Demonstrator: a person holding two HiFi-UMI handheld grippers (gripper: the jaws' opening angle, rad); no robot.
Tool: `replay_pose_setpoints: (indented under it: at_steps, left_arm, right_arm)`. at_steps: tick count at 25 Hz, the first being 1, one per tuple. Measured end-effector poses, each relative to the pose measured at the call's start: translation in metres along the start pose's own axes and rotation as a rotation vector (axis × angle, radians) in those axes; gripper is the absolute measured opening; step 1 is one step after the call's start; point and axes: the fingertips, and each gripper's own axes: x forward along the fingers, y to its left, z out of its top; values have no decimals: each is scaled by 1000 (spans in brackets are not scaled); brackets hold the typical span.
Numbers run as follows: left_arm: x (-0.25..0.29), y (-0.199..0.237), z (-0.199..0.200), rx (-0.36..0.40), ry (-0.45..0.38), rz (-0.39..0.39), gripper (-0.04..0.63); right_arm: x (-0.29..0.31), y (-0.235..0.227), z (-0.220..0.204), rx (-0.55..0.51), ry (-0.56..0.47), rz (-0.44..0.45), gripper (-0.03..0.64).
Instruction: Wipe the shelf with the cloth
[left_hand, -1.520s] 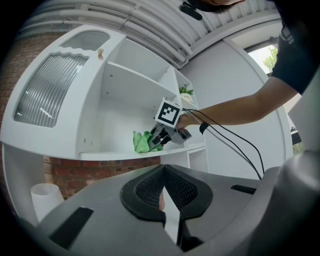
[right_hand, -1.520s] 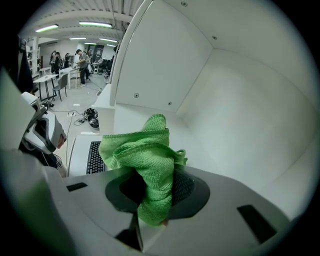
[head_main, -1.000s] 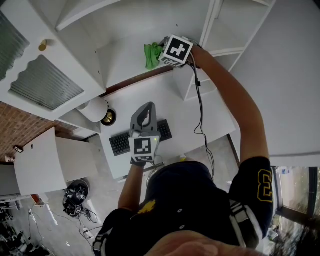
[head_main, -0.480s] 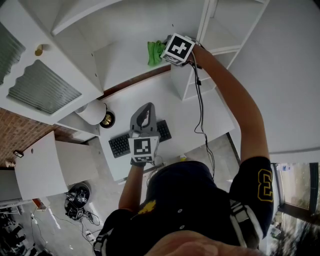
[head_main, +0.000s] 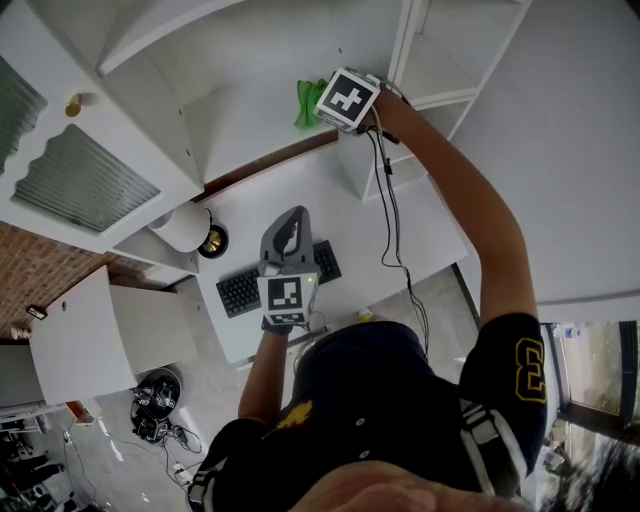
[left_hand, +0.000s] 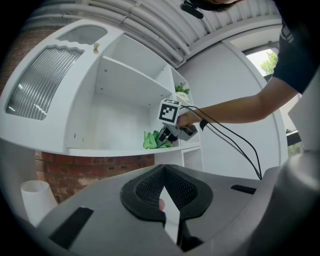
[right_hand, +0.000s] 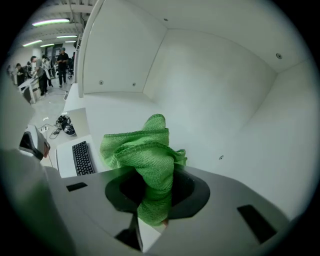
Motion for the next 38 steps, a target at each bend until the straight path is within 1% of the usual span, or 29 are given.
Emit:
replay_pose_setpoints:
  at_steps: [1,3,4,6,10,14,16,23,27,33,38]
  left_arm:
    - [0,0,0,-2,0,0,18]
    - [0,0,-1,-5,1,1,18]
    - [0,-1,-1,-5,1,1,18]
    - [0,-1,-2,-2,3,0,18]
    - [0,1,-5,-4,10,3,18]
    - [-1,2,-7,-5,17,8,18]
    - [-1,3,-8,-4,19,11,18]
    - [1,8,-7,7,16,23,18]
    - [-1,12,-12,7,33,37,18]
    - [-1,19,-12,16,39,58,18]
    - [1,21,-16,18,54,63,18]
  right_arm:
    - [0,2,3,-4,-11,-9,86]
    - [-4,-6,2,-21,7,-91,86]
    - [-6,-9,-1,-13,16,-126,86]
    - [-8,-11,-4,23,15,-170,86]
    - [-11,-16,-10,111,-6,-227,86]
    - [-16,-21,-18,216,-53,-259,86]
    - [-18,-22,-20,239,-72,-272,86]
    - [-24,-30,-26,251,-125,-302,87]
    - [-25,-30,-36,263,-147,-319,87]
    - [-29,-31,-39,297,-201,-360,87]
    - [-29,-32,-40,317,-234,-375,87]
